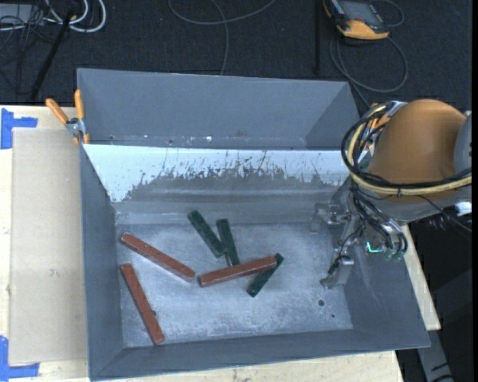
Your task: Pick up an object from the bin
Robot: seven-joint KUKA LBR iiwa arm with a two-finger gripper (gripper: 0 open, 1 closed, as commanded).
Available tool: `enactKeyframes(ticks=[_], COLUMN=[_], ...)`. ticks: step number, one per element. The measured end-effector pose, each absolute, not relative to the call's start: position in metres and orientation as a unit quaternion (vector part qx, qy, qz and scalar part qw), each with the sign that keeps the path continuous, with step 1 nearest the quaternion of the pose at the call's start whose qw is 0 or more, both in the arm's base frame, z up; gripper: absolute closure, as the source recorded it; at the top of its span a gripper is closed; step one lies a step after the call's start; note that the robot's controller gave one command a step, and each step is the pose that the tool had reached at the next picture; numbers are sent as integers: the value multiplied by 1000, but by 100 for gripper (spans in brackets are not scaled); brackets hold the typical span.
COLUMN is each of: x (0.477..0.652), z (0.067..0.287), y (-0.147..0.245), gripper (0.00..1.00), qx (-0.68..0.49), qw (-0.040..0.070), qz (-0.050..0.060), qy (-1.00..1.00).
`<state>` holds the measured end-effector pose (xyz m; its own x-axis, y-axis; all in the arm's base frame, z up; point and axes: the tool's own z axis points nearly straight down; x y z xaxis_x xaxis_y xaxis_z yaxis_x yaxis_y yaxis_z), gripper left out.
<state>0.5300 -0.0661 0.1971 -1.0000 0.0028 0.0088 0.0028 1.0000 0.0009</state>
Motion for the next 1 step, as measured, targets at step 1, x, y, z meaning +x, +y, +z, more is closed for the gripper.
enactKeyframes(ticks=[1], x=[539], z=[65], y=[11], gripper=[0], qx=[41], qw=[4], qz=[-1], qy=[-999])
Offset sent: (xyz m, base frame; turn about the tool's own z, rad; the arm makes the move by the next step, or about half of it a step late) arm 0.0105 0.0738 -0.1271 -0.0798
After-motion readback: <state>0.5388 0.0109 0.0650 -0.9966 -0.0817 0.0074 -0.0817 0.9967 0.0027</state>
